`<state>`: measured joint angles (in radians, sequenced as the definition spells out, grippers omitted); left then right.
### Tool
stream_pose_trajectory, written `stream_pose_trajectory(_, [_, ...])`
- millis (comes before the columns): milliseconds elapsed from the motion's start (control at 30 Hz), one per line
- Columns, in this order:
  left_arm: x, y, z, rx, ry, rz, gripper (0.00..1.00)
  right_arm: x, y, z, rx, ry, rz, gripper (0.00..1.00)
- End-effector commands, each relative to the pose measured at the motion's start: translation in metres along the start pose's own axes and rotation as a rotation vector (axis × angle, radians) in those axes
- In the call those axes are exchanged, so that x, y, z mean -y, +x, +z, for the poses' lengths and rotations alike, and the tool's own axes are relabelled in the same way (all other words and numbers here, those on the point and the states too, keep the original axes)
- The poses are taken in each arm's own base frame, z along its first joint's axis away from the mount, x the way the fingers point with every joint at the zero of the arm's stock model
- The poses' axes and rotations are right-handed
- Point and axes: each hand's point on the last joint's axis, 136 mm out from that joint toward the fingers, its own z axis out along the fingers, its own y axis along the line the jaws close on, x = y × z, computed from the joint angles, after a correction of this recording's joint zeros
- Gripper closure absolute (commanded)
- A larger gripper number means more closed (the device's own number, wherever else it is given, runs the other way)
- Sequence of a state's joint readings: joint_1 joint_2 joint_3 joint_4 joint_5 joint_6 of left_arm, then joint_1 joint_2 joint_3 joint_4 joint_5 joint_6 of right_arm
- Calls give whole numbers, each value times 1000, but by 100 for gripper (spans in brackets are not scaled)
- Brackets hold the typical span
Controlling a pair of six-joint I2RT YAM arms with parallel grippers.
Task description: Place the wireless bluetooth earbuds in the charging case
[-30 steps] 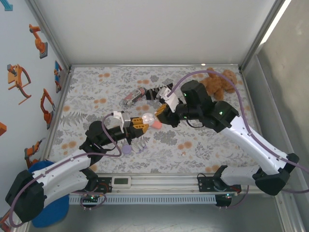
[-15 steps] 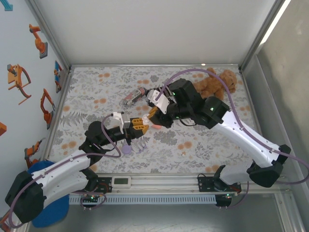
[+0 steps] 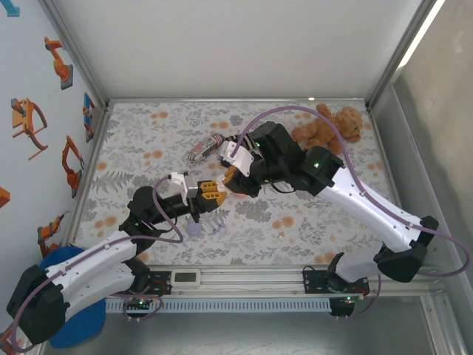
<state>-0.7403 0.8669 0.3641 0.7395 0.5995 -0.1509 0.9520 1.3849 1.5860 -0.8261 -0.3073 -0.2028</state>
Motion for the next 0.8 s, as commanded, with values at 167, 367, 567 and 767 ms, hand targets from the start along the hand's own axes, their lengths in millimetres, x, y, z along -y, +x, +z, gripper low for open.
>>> stream_pose_trajectory(167, [8, -16, 0, 40, 30, 48, 100, -2, -1, 1, -18, 3, -23, 82])
stream_pose_trajectory(367, [8, -16, 0, 38, 30, 46, 100, -4, 1, 5, -29, -7, -25, 81])
stream_pose_trajectory(567, [8, -16, 0, 37, 28, 46, 100, -5, 4, 6, -42, -11, -28, 80])
stream_pose_trajectory(767, [7, -14, 0, 34, 26, 43, 100, -6, 3, 6, -42, -14, -28, 79])
